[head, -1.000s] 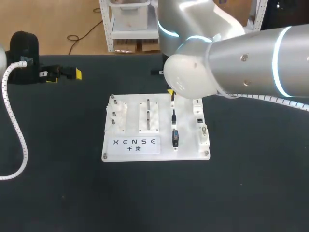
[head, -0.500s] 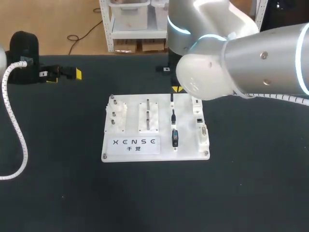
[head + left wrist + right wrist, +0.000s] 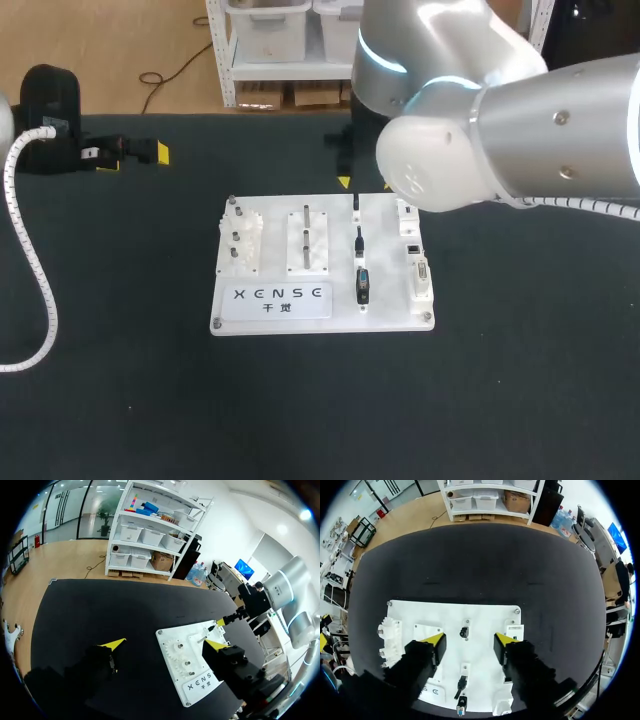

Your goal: Insert the USB connector, Ethernet cable, and multi-pin plug into their matching sockets one by one.

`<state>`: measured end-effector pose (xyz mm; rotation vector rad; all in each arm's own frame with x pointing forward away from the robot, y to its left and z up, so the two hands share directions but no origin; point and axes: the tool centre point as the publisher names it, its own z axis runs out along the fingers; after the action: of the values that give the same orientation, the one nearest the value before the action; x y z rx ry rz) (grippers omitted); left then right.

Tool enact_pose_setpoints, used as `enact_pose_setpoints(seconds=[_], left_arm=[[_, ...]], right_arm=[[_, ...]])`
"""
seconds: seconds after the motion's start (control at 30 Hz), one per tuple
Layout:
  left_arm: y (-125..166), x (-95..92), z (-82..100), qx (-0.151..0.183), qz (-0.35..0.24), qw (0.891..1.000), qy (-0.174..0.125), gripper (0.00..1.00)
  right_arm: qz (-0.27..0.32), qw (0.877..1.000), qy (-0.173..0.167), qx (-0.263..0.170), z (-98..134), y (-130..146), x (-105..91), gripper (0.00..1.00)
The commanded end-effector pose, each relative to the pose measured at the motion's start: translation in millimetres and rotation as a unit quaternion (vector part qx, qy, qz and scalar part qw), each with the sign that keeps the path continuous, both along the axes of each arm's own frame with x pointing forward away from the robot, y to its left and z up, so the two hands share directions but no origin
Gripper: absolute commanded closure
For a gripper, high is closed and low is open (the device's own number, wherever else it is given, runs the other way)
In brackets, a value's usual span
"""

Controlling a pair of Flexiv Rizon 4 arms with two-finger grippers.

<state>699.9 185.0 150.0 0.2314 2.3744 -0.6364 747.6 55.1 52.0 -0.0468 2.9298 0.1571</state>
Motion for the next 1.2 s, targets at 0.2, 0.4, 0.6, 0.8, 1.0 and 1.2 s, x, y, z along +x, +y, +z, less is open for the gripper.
enact_pose_setpoints(seconds=[0.2, 0.4, 0.6, 0.8, 1.0, 1.2], left_arm=[[0.0, 0.0, 0.0, 0.0, 0.0, 1.0, 0.0, 0.0], [0.0, 0.0, 0.0, 0.0, 0.0, 1.0, 0.0, 0.0], [0.0, 0.0, 0.0, 0.0, 0.0, 1.0, 0.0, 0.0], [0.0, 0.0, 0.0, 0.0, 0.0, 1.0, 0.0, 0.0], [0.0, 0.0, 0.0, 0.0, 0.0, 1.0, 0.0, 0.0], [0.0, 0.0, 0.0, 0.0, 0.0, 1.0, 0.0, 0.0]], right_arm=[[0.001, 0.999, 0.022, -0.031, -24.5, 8.9, 6.2, 0.0], [0.0, 0.999, 0.026, -0.038, -30.7, 9.3, 7.7, 0.29], [-0.004, 0.999, 0.033, -0.041, -32.1, 8.5, 7.3, 0.61], [-0.003, 0.998, 0.037, -0.041, -33.5, 8.6, 6.0, 0.69], [0.0, 0.998, 0.04, -0.044, -35.1, 9.3, 5.2, 0.8], [0.003, 0.998, 0.038, -0.043, -34.7, 10.2, 5.0, 1.0]])
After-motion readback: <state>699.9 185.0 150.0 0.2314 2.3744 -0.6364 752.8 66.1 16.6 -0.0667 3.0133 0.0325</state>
